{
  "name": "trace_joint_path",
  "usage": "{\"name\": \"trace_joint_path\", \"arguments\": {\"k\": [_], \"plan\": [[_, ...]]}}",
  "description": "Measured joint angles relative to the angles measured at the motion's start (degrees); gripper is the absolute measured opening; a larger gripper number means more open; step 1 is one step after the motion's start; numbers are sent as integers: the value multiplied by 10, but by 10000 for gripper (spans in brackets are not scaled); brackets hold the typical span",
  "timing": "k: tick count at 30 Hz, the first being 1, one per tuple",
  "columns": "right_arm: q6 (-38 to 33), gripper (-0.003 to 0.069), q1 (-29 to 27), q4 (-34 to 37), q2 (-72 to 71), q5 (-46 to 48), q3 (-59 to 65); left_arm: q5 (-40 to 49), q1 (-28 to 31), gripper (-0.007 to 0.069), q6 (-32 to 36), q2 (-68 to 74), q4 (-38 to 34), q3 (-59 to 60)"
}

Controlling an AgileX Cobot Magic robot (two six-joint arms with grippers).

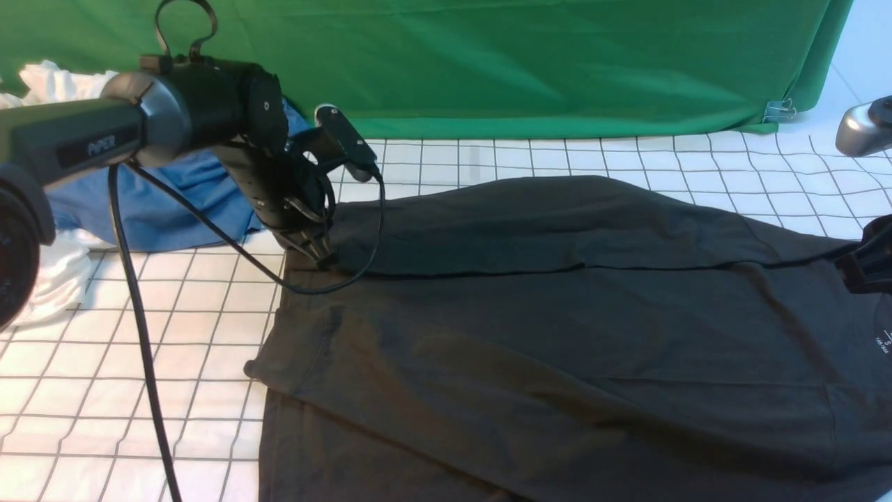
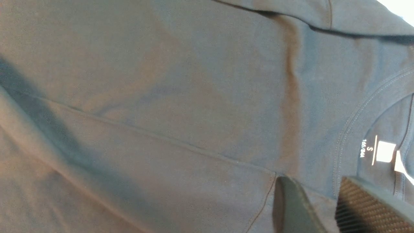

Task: Fold a long-sleeved shirt over a white checkered tablecloth.
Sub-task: 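Grab the top left corner of the dark shirt with the left gripper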

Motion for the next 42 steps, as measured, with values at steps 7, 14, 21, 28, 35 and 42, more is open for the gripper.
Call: {"name": "trace_joint_path", "arguments": {"k": [7, 14, 21, 28, 35, 42], "plan": [[0, 248, 0, 0, 0, -1, 0, 71, 0, 126, -8, -21, -1, -1], [0, 248, 0, 0, 0, -5, 0, 16, 0, 481, 58, -10, -25, -1], [0, 248, 0, 0, 0, -7, 0, -26, 0, 501, 59, 21, -29, -3], [0, 248, 0, 0, 0, -7, 0, -70, 0, 293, 44, 23, -27, -3], [1, 248, 0, 0, 0, -7, 0, -71, 0, 23, 42, 23, -27, -3], [1, 248, 0, 0, 0, -7, 0, -24, 0, 13, 41, -5, -27, -10]]}}
